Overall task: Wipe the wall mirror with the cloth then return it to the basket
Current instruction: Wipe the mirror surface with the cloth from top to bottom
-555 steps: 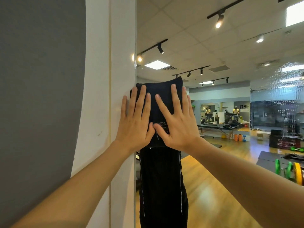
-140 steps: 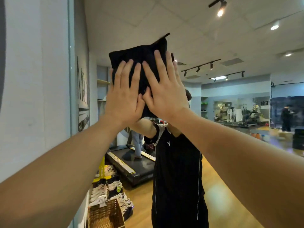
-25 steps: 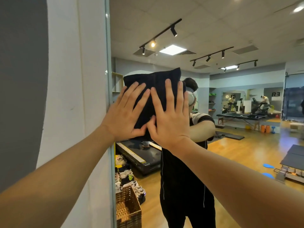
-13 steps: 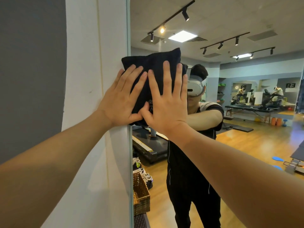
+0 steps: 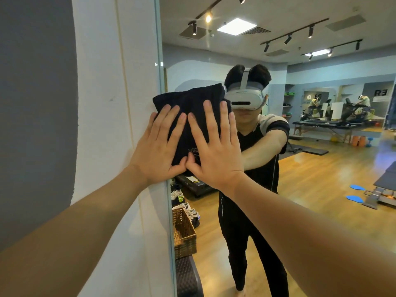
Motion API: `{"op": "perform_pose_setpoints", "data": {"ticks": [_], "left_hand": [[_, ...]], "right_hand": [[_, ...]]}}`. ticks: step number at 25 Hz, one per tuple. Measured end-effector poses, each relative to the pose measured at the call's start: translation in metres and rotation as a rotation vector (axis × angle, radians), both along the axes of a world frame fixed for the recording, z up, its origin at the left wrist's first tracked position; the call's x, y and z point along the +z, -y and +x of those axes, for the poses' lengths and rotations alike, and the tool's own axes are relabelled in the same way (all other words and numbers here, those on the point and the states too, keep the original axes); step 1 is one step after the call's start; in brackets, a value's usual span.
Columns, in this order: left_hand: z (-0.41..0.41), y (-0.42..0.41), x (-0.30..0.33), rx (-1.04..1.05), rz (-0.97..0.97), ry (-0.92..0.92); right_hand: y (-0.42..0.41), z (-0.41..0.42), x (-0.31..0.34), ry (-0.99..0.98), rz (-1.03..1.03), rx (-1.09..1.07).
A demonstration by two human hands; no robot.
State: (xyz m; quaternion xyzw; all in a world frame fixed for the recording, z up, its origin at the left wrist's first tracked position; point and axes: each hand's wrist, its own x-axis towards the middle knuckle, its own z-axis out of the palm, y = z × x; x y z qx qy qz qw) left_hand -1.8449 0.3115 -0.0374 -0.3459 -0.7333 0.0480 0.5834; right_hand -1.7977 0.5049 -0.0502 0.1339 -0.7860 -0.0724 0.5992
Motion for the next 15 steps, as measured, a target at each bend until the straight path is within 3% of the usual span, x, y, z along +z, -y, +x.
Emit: {"op": "perform_pose_setpoints", "data": {"ticks": [8,15], "left_hand": [[0.015,-0.036,-0.009,0.04,0.078,0.046],[0.037,-0.117,-0.022,0.001,0.112,0.071]], "right_hand": [[-0.033,0.013,0.002,0.053,0.119,-0.051],[-0.115,0.042,-0.001,0.05,0.152,-0.059]]}}
